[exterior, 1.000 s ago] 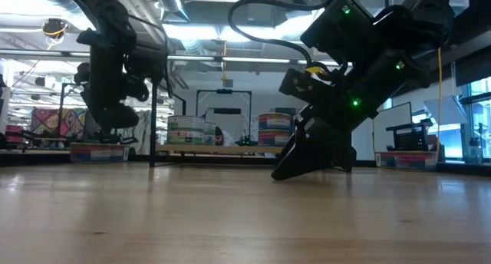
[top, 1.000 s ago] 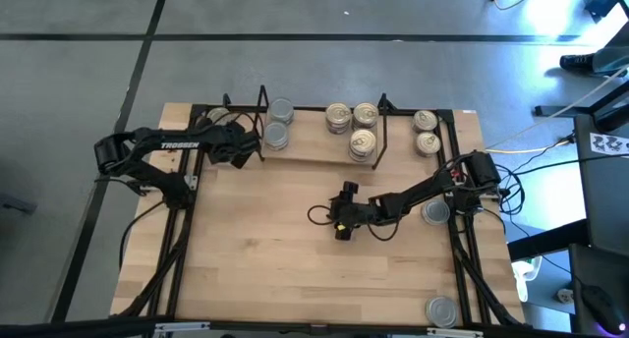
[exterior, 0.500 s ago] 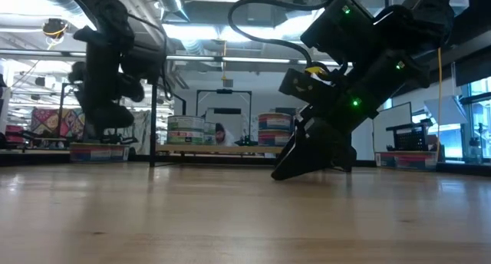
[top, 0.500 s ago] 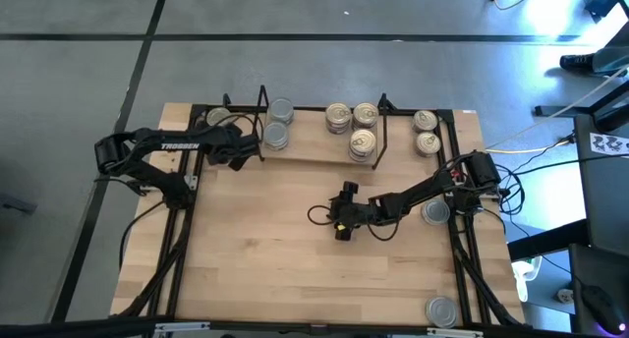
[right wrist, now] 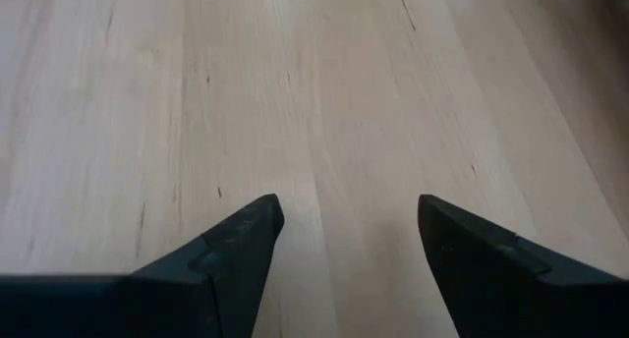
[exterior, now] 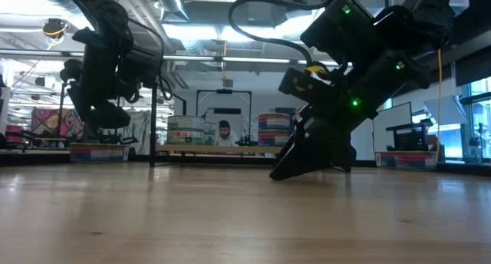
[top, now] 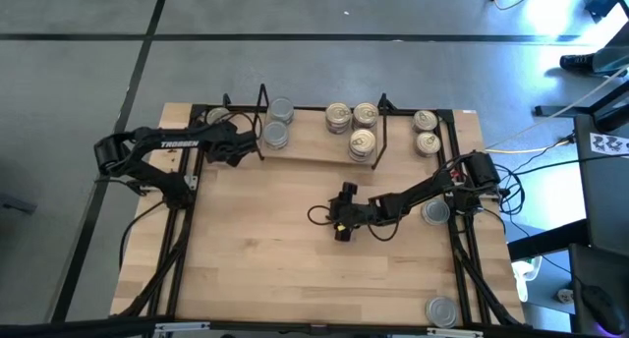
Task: Stack canned seafood by type on shelf
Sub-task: Put the blue pink tuna can on the shelf aligned with the stacked blue pink tuna cans
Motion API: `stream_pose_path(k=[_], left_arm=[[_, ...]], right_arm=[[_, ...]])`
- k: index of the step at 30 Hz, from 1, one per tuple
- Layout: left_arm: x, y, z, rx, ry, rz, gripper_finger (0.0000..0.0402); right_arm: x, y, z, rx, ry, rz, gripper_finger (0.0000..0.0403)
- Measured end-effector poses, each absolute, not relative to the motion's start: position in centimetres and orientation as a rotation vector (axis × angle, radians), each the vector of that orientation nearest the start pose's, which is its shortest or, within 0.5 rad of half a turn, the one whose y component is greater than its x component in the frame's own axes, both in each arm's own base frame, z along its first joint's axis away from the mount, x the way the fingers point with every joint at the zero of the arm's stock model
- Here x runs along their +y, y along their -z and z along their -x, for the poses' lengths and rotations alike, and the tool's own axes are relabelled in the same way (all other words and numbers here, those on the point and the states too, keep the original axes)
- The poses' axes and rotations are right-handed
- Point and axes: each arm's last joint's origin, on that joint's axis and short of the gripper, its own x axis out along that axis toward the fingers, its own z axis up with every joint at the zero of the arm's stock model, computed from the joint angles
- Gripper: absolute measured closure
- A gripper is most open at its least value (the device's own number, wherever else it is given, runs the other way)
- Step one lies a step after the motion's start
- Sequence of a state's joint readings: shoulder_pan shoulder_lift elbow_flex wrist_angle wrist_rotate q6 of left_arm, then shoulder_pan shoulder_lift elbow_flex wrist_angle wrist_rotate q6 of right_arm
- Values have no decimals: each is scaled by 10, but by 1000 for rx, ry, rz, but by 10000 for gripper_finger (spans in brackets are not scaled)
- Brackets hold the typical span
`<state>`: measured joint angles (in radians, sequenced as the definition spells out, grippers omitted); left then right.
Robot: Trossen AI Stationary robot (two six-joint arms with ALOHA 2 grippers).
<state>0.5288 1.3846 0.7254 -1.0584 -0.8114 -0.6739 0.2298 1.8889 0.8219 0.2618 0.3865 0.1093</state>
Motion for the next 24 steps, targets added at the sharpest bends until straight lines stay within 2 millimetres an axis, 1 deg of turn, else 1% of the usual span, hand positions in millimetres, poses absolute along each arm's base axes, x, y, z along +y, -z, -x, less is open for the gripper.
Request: stream_pose_path(k=[3,8,13,18,24], left_arm=[[119,-173,-153,1346,-1526,172,218],[129,-173,-153,1348,-1497,156,218],[130,-172,-151,1376,-1485,144,218],[129,-166,-150,1384,-1452,147,218],[133,-153,-143,1355,-1476,169,218]], right_arm=[[67,-101,-333,753,175,132,153],[67,-101,-333,749,169,126,153],[67,-101,-333,748,173,114,153],[67,-101,-333,748,172,113,153],[68,-101,-334,743,172,111,153]])
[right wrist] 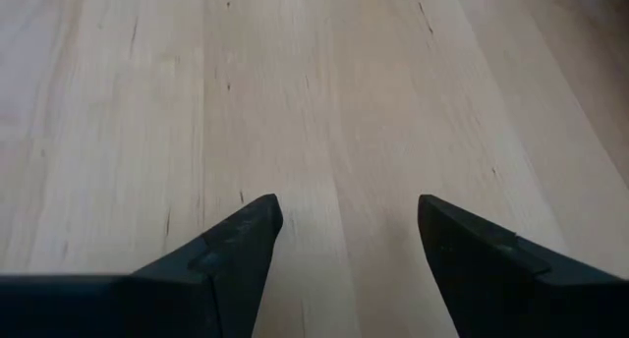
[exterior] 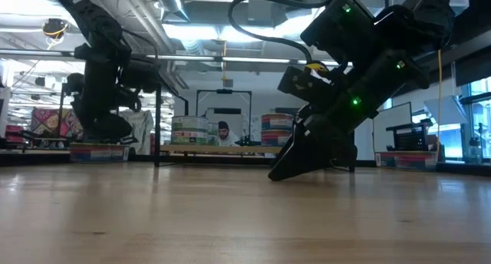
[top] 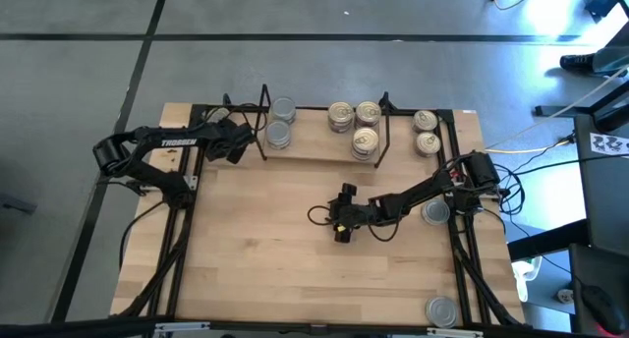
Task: Stack canned seafood by type on shelf
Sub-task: Put the blue pink tuna can on the shelf aligned with the stacked blue pink tuna cans
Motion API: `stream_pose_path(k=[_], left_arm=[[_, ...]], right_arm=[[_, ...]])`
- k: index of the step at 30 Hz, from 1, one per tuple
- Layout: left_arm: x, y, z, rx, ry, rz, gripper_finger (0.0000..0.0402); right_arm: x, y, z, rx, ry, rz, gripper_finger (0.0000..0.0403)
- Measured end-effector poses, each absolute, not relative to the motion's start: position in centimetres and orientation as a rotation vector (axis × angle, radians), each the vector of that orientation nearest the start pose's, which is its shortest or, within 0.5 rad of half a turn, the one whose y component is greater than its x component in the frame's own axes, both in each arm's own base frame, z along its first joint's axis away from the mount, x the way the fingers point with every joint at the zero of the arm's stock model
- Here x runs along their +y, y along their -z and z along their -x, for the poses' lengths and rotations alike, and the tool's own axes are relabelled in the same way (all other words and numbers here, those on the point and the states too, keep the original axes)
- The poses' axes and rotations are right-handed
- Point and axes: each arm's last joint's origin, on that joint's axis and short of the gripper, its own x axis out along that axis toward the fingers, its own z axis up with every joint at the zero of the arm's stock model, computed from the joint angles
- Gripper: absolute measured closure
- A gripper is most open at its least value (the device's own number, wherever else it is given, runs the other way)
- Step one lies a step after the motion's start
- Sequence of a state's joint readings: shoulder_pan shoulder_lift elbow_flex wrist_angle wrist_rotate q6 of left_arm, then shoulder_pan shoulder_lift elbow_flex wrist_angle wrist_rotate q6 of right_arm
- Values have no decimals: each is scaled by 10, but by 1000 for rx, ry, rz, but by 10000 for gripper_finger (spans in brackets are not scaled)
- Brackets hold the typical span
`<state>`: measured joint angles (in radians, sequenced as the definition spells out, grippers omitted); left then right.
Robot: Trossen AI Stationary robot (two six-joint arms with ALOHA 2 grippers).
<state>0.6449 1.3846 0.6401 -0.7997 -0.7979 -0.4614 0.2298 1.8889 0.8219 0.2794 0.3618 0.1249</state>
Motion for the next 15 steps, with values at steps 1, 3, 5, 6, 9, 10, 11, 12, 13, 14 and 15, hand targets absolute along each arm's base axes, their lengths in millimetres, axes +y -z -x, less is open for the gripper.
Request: stream_pose_path(k=[1,3,5,6,9,10,11,12,13,14,15], left_arm=[[134,-151,-141,1348,-1485,173,218],[136,-147,-138,1339,-1501,168,218],[137,-143,-136,1339,-1495,153,218],[138,-142,-136,1337,-1495,150,218],[137,-141,-135,1358,-1467,148,218],[137,-141,-135,1367,-1454,150,218],[137,-141,-135,1374,-1441,152,218],[136,-141,-136,1378,-1430,151,218],[135,-141,-136,1379,-1424,148,218],[134,-141,-137,1379,-1414,144,218],[132,-141,-138,1378,-1403,141,218]], right_arm=[[68,-102,-334,742,171,111,153],[68,-102,-334,742,171,110,153],[68,-102,-334,741,171,110,153],[68,-102,-334,740,171,110,153],[68,-102,-334,738,170,109,152],[68,-102,-334,737,170,109,152],[68,-102,-334,737,171,109,152],[68,-102,-334,736,171,108,152],[68,-102,-334,736,171,108,152],[68,-102,-334,736,171,108,152],[68,-102,-334,736,171,108,152]])
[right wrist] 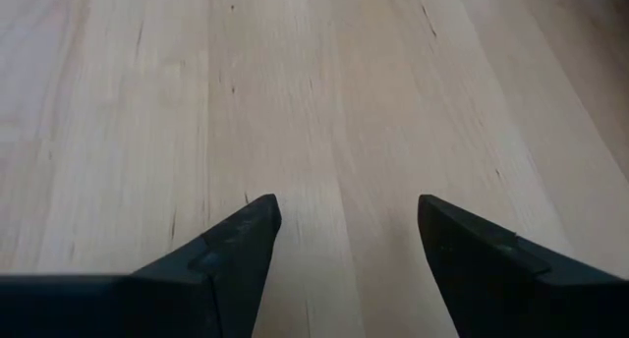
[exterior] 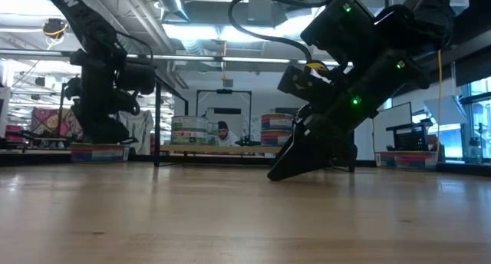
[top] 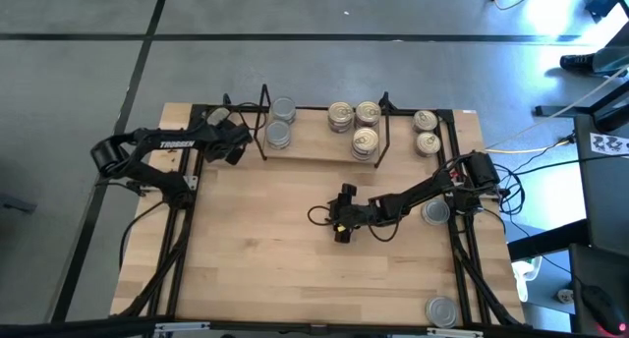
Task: Stack canned seafood by type on shelf
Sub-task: Put the blue pink tuna can on the shelf aligned with the stacked blue pink tuna cans
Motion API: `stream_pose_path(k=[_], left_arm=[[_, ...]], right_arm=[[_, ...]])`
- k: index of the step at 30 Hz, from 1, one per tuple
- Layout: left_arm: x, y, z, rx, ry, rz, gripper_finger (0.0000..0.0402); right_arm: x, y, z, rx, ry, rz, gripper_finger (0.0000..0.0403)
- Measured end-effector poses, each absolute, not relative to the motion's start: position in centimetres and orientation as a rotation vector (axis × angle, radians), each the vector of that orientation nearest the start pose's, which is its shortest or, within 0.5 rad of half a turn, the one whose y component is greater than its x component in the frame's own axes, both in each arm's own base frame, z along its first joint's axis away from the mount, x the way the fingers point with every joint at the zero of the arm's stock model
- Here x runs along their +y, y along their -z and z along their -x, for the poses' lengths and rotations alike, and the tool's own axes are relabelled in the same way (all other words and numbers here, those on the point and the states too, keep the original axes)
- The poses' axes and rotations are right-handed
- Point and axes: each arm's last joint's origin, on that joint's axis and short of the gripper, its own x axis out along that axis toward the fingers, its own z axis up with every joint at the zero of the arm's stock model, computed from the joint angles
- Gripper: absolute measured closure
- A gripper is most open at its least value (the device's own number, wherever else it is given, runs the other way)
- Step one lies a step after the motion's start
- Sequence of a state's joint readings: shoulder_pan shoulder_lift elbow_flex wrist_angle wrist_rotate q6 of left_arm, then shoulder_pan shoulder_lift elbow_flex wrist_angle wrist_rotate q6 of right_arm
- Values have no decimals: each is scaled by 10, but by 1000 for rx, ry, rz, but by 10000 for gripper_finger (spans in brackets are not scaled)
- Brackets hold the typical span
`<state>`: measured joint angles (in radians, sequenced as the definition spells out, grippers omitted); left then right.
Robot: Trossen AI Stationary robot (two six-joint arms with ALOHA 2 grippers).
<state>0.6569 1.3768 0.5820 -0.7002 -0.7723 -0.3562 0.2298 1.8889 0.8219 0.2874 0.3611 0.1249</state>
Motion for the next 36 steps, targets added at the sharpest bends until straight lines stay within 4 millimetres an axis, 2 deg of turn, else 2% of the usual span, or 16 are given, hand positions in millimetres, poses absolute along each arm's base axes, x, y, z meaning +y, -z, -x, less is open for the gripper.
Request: stream_pose_path(k=[10,25,36], left_arm=[[115,-150,-148,1320,-1306,204,218],[88,-149,-159,1285,-1238,295,218],[52,-151,-174,1248,-1102,256,218]], right_arm=[[68,-102,-334,734,171,108,152],[68,-102,-334,732,172,108,152],[68,-103,-335,733,158,103,152]])
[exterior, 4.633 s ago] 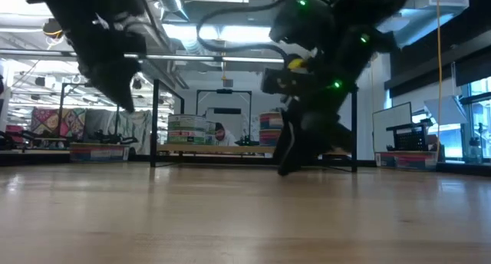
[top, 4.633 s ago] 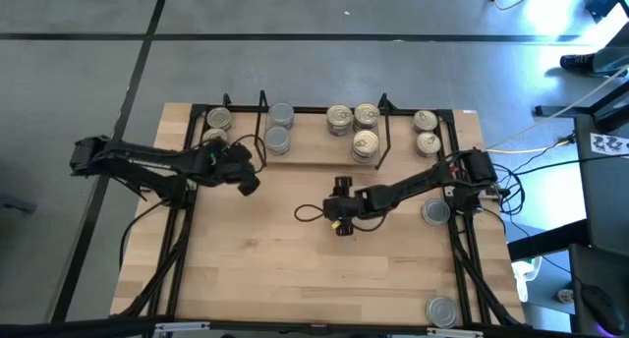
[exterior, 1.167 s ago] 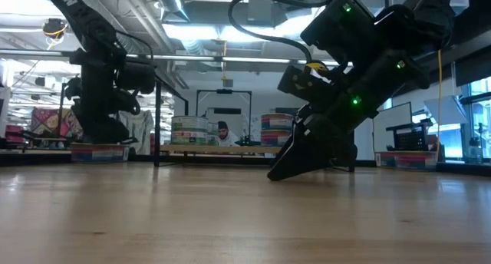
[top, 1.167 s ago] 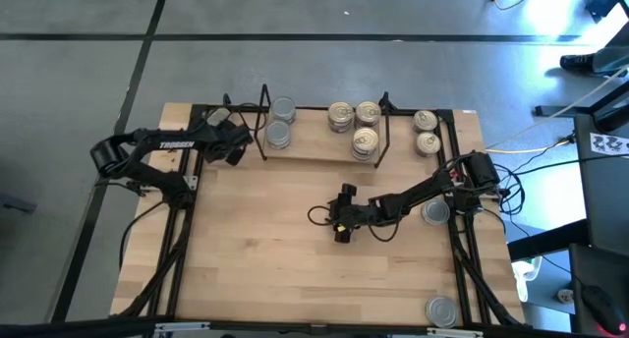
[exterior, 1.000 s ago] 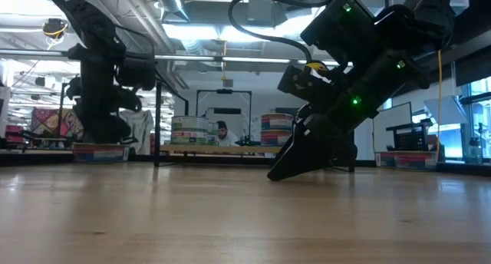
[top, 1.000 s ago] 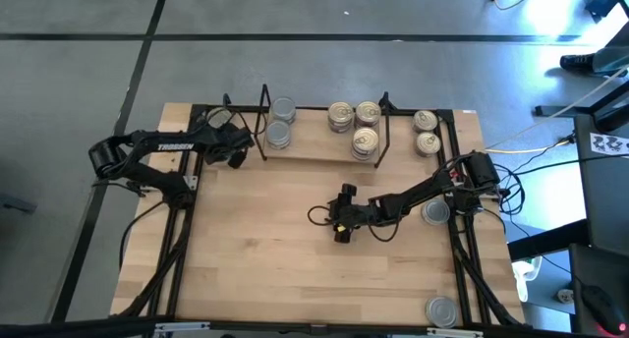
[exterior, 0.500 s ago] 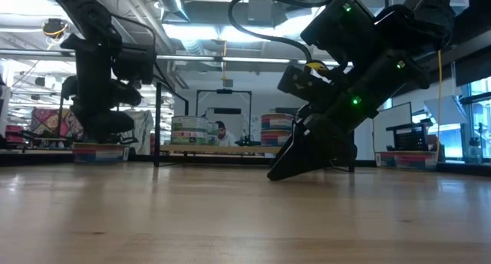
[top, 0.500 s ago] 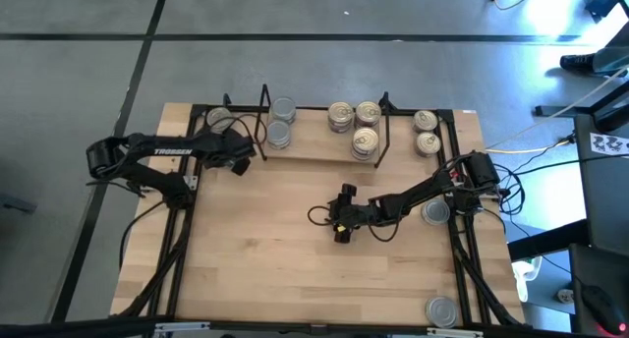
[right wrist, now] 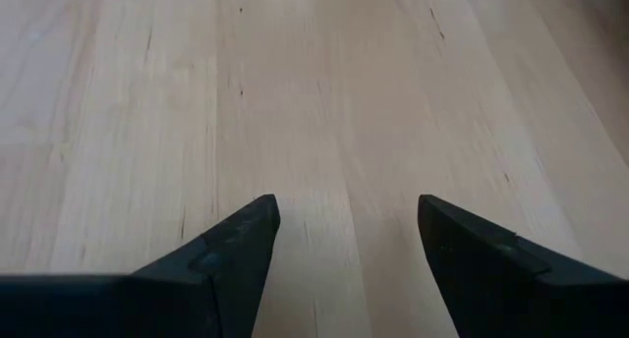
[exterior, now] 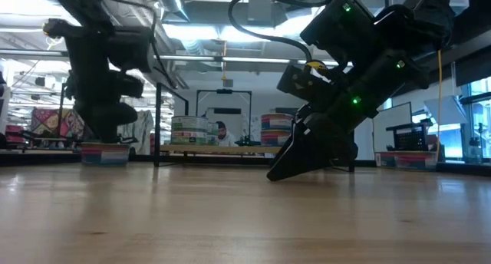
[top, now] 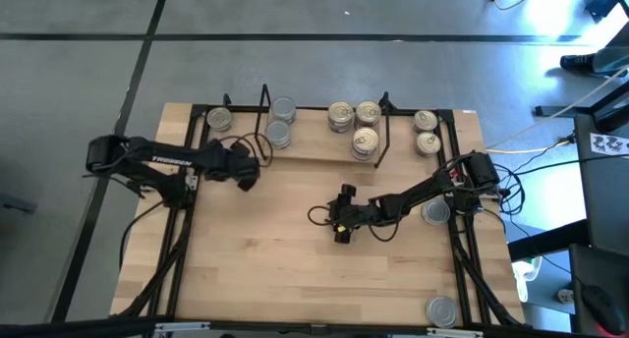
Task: Stack canned seafood by type on shelf
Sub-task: Put the blue pink tuna can on the shelf aligned with the stacked blue pink tuna cans
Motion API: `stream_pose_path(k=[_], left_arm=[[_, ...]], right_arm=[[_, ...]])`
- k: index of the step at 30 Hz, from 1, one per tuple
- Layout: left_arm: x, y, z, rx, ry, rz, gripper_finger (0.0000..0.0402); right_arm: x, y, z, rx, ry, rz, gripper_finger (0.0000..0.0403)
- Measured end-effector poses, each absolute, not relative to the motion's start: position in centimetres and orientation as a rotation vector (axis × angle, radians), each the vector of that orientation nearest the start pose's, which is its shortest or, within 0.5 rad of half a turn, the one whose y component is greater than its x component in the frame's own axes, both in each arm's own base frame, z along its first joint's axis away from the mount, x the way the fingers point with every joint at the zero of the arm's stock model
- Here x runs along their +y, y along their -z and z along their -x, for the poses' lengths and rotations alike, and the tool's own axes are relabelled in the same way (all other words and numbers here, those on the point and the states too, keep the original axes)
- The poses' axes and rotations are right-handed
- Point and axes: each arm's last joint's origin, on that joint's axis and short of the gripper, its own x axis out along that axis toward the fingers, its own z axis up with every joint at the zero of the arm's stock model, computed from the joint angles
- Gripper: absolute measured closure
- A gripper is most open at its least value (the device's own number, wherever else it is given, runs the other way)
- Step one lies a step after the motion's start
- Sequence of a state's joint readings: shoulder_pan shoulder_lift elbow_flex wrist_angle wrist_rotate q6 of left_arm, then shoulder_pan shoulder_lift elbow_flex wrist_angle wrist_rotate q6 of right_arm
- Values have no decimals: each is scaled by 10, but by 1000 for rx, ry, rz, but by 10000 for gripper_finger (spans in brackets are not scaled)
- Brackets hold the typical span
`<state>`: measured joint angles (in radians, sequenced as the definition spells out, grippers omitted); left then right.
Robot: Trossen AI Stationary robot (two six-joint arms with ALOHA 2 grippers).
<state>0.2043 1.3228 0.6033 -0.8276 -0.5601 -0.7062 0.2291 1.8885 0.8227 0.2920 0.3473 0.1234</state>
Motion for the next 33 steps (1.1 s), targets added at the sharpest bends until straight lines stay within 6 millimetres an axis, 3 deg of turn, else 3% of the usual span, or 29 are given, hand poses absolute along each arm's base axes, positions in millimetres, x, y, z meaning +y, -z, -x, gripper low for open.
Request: stream_pose_path(k=[17,22,33], left_arm=[[-9,-167,-226,1003,-564,329,217],[-22,-156,-237,1002,-485,255,217],[-44,-134,-279,810,-269,178,217]], right_arm=[[70,-102,-334,755,98,11,152],[73,-101,-332,776,93,-5,152],[79,-101,-331,776,90,-24,152]])
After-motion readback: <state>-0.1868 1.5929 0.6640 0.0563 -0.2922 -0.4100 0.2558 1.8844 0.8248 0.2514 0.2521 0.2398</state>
